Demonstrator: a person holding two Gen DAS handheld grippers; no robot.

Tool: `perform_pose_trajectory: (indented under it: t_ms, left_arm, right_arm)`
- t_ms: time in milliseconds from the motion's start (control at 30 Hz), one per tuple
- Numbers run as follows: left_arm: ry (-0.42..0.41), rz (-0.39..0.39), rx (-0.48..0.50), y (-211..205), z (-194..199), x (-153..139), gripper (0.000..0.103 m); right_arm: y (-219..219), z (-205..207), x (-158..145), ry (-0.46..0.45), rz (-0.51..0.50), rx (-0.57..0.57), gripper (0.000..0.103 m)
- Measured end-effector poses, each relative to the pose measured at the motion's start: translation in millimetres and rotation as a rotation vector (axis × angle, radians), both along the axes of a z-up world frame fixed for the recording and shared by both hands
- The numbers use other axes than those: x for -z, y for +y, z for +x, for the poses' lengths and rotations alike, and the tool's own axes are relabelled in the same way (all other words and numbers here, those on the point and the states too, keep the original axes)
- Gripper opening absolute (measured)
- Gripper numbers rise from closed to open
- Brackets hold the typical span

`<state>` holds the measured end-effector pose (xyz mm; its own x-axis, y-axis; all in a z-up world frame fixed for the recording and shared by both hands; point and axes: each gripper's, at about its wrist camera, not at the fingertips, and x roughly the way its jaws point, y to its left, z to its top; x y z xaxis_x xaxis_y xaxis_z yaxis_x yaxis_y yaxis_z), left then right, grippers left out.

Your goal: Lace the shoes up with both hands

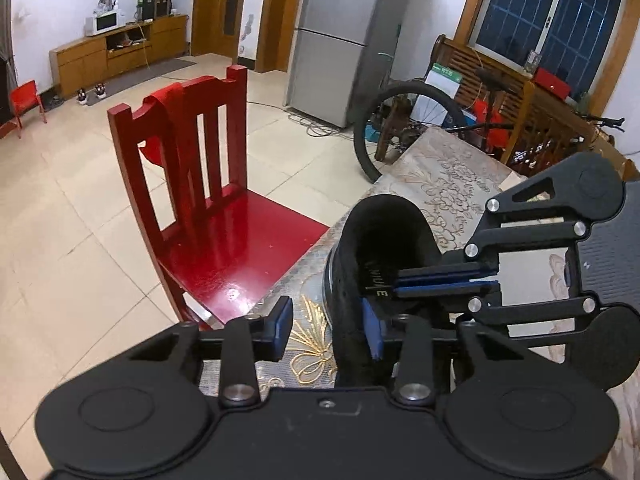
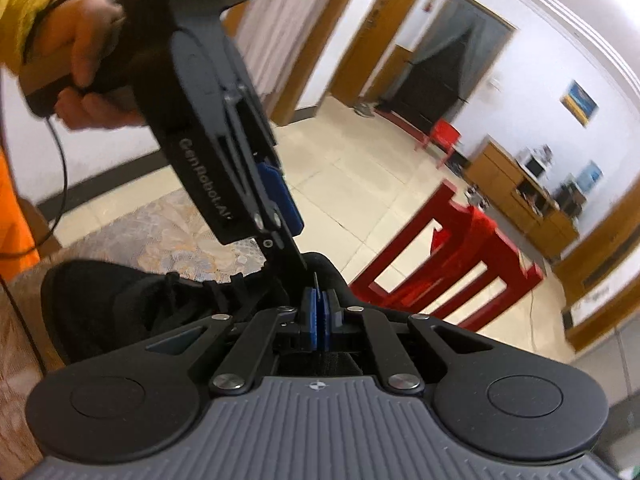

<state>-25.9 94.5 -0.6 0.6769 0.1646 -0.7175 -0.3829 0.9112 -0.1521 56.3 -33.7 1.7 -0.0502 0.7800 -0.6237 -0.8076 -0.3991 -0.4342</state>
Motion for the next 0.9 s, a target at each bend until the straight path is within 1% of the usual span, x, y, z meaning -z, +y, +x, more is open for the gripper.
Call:
perform_pose_trajectory:
  t_ms: [67,200,600,700,833,867,900]
  left_arm:
    - [0.003,0.003,-0.011,1,0,0,0.037]
    - [0.003,-0.007,-0.025,4,-2,0,0.039]
    - [-0.004,-0.019,-0.008,5,-2,1,0.039]
    - [-0.008,-0.028,-0.011,8,-3,2,0.039]
    - [-0.012,-0.028,-0.001,7,-2,3,0.041]
    - [-0.012,-0.024,-0.002,6,-2,3,0.041]
    - [-0.012,-0.018,-0.003,6,-3,3,0.043]
  right_arm:
    - [2,-2,0,-0.019,-0.001,-0.026,0.004]
    - [6,-2,1,-0.02,0.005,-0.037,0.004]
    - [12,-7,7,-0.053,-0.004,-0.057,0.004]
    - [11,-9,6,-0.062,-0.007,-0.085,0.004]
    - [14,-18,18,-0.205,0.005,-0.143,0.004]
    - [15,-19,21,-0.225,0.008,-0.157,0.003]
    - [15,-19,20,-0.221,0.006,-0.165,0.003]
